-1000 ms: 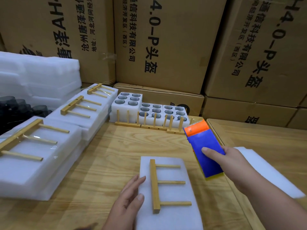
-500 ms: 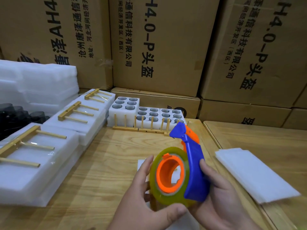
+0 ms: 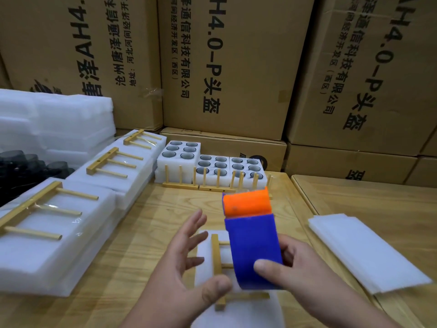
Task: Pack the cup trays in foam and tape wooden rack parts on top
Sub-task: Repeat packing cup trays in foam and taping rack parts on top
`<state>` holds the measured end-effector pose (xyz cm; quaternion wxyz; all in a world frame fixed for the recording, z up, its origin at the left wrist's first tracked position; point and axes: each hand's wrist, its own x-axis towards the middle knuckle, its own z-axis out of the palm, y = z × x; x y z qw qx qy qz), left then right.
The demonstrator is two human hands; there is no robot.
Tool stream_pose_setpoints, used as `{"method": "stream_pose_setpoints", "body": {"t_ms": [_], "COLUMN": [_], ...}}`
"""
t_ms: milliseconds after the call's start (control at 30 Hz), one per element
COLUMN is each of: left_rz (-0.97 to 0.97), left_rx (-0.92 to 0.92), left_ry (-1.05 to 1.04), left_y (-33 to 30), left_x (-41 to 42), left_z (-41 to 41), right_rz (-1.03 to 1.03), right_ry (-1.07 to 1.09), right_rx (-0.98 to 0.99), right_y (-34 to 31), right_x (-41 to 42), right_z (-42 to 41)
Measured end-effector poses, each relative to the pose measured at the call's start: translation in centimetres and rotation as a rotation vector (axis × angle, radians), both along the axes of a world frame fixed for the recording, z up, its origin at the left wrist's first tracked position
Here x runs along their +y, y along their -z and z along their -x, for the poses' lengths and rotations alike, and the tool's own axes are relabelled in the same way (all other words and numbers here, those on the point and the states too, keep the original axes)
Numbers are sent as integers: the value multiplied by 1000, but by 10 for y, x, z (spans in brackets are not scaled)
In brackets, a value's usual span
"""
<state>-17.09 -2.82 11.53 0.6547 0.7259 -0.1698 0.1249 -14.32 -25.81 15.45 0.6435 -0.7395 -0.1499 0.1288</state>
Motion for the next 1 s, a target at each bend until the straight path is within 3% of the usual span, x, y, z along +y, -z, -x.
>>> {"method": "stream_pose_setpoints", "body": {"t_ms": [100,200,267,433,733,1000], "left_rz": [14,-19,-76,-302,-605,-567], "left_rx": [-59,-125,-164,-239,-337,-283], "left_ry": [-31,-43,-64,-115,-69,-44], "left_y": [-13,-23,-27,-36,-41,-45], "left_x": [10,15,15,11,11,10], "left_z": [1,4,6,10,7,7], "right_rz": [434,558,590,739,774,816], "right_ry": [71,128,143,130,97,76], "right_rx": [-331,-614,-693,-738,-770,-791], "right_y": [2,10,16,24,24,23], "right_x": [-13,-22,-26,-31,-30,-31], "right_z": [-6,-11,-12,-13,-13,-12]}}
